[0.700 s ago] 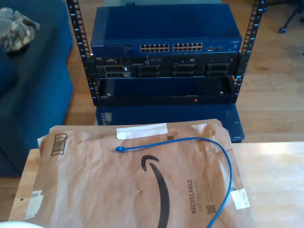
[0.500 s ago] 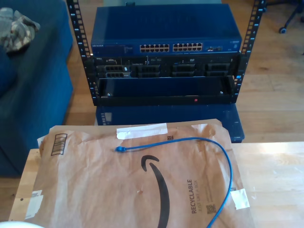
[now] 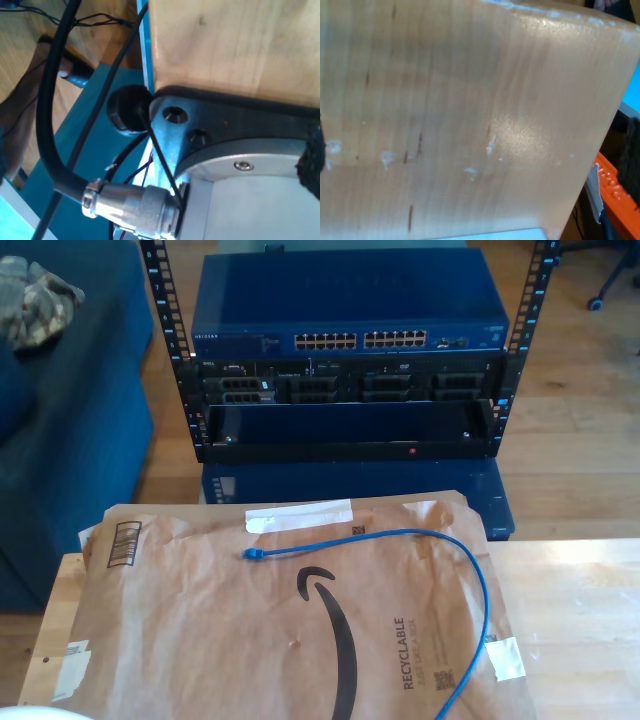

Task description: Grab the cable and plug it in

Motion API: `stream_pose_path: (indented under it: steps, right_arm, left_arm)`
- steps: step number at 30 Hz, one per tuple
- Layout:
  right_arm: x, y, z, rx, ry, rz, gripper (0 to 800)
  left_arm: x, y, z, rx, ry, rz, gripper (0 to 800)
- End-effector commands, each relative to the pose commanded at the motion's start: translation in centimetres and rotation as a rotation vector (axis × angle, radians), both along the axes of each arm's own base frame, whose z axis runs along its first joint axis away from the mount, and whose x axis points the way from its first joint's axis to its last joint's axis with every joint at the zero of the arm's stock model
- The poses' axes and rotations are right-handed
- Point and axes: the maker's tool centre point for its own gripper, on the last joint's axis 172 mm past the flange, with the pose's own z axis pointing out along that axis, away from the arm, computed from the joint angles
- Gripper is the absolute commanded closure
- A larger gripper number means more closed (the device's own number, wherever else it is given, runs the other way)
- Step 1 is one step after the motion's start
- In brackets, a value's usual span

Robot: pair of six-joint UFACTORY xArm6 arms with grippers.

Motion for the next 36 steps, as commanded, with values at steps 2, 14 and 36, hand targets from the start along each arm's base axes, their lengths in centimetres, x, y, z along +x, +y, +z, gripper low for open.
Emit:
stream_pose_path:
  steps: [2, 14, 36]
  right_arm:
    - [0.0, 0.0, 0.0, 0.0, 0.001, 0.001, 3]
    - [0.0, 0.0, 0.0, 0.0, 0.0, 0.0, 3]
    - [0.1, -1.6, 2.1, -0.041, 0.004, -0.012, 4]
  left_arm:
    - [0.0, 0.0, 0.0, 0.0, 0.001, 0.001, 0]
    - [0.0, 0.0, 0.0, 0.0, 0.001, -0.001, 0]
    - [0.0, 0.5, 0.5, 0.008, 0.006, 0.009, 0]
